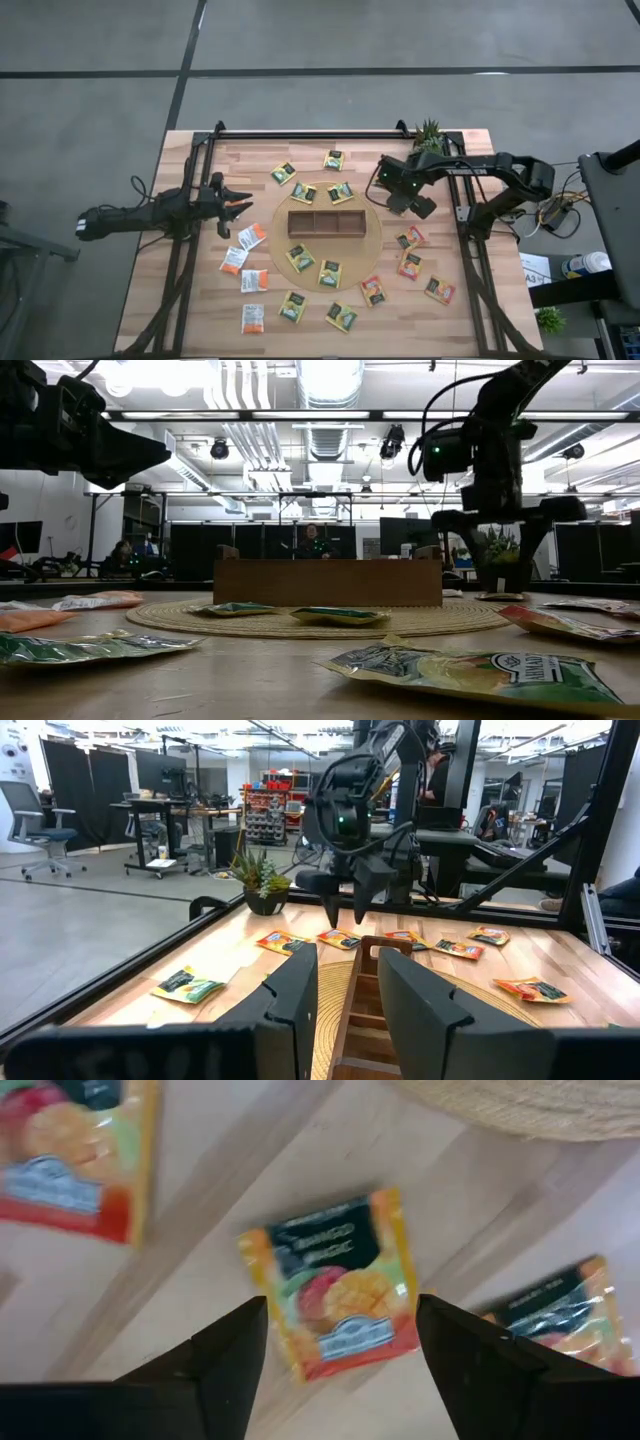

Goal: Pick & Place Tea
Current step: Put the orange tea bag into the right section of the wooden organizer

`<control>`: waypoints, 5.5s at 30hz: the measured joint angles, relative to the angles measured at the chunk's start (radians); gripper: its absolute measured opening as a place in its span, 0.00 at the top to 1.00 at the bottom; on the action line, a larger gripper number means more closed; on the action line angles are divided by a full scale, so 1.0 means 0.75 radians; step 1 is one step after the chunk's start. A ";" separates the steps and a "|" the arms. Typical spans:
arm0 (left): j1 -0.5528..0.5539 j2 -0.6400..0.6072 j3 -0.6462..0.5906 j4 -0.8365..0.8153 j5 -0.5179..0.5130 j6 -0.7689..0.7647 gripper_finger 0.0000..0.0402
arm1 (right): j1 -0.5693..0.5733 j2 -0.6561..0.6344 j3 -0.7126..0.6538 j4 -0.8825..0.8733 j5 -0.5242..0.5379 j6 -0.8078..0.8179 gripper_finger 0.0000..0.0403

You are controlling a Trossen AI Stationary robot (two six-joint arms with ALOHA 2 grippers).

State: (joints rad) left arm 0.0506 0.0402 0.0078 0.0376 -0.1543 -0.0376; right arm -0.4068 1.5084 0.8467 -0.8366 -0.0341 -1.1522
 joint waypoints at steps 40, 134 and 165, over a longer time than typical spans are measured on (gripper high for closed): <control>0.000 0.000 0.000 0.000 0.000 0.000 0.74 | -0.038 0.085 -0.107 0.157 0.055 -0.076 0.58; 0.000 0.007 -0.001 0.008 -0.001 0.000 0.74 | 0.686 0.351 0.499 0.207 0.610 3.528 0.92; 0.000 0.008 -0.001 0.008 -0.001 0.001 0.74 | 0.686 0.386 0.499 0.105 0.640 3.702 0.92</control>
State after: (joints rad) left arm 0.0507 0.0460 0.0074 0.0437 -0.1547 -0.0372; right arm 0.1074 1.7977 1.2213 -0.7576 0.4461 1.6242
